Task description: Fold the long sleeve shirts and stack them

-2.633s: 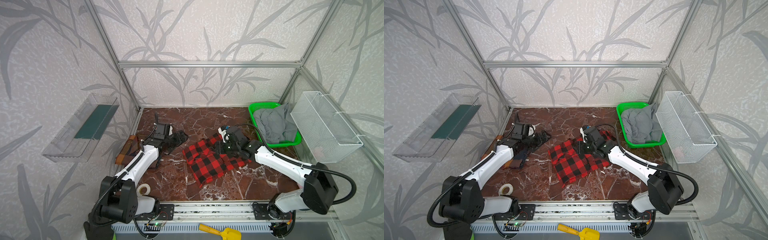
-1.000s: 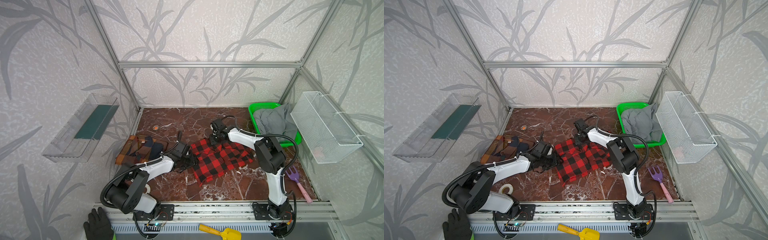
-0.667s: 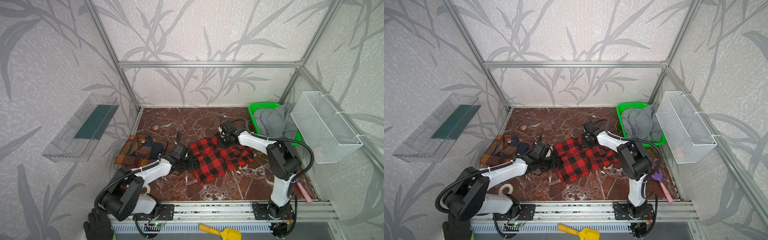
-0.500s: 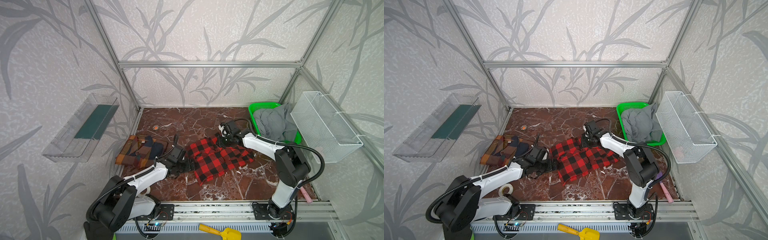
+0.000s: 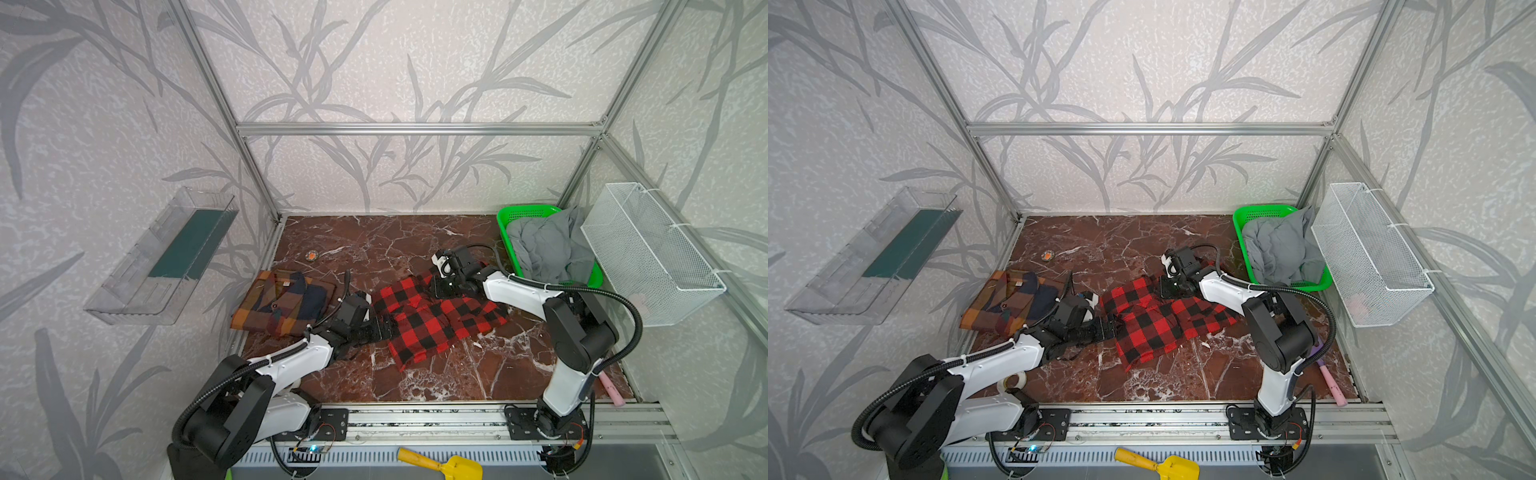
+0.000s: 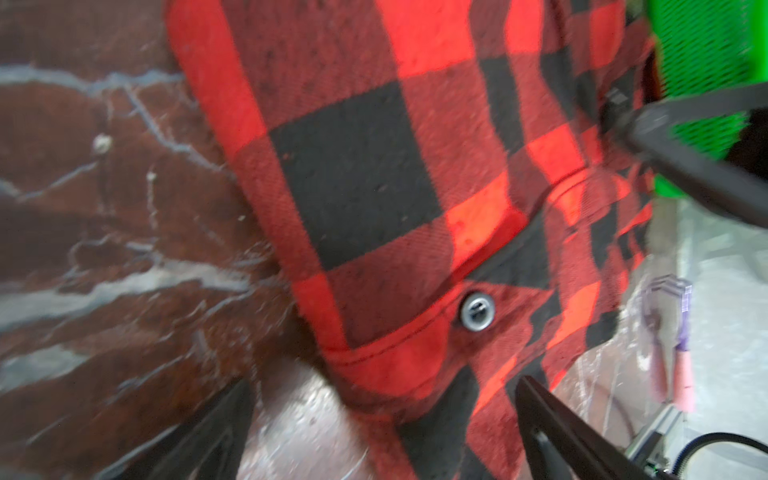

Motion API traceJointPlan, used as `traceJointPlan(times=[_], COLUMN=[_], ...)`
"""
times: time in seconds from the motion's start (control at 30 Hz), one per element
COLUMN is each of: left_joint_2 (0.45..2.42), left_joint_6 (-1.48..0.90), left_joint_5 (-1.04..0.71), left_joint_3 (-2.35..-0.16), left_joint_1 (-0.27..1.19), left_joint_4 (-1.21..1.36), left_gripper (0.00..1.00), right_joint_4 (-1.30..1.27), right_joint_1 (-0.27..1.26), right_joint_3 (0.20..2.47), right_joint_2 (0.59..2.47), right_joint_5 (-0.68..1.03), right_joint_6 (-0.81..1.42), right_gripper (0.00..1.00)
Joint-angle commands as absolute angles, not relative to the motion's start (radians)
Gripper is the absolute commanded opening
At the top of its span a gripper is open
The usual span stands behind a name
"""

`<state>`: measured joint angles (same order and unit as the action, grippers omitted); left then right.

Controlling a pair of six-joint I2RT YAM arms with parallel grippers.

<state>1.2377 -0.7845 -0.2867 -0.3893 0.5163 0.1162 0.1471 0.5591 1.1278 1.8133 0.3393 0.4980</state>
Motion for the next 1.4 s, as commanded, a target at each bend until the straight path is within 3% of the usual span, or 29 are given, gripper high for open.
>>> traceJointPlan(times=[0.0, 0.3, 0.67, 1.03, 1.2, 1.27, 1.37], left_joint_2=[1.22, 1.12, 1.244, 1.614, 1.99, 2.096, 2.096], left_joint_6=[-0.848, -0.898, -0.991, -1.109, -1.213, -1.235, -1.21], left_joint_5=[-0.304, -0.234, -0.284, -0.37, -0.416, -0.433, -0.366], left_joint_3=[-0.3, -0.178, -0.13, -0.087, -0.079, -0.118, -0.107], left_joint_1=[0.516, 0.516, 0.518, 0.52, 0.519, 0.526, 0.566], left_joint_4=[0.226, 0.368, 0.542, 0.986, 1.413, 1.413, 1.412], left_gripper=[0.99, 0.98, 0.97, 0.87, 0.72, 0.67, 0.61], right_joint_4=[0.089, -0.014, -0.064, -0.091, -0.084, -0.084, -0.086], right_joint_1=[0.578, 0.626, 0.626, 0.628, 0.628, 0.628, 0.629], right_joint_3=[1.103, 1.105, 1.05, 1.002, 1.0, 0.996, 0.991], right_joint_2=[1.799, 1.866, 1.948, 1.976, 1.972, 1.973, 1.968], right_joint_5=[0.36, 0.455, 0.421, 0.395, 0.389, 0.388, 0.384], right_joint_6=[0.522, 0.586, 0.6, 0.606, 0.601, 0.601, 0.6], right_gripper=[0.27, 0.24, 0.21, 0.19, 0.18, 0.18, 0.17])
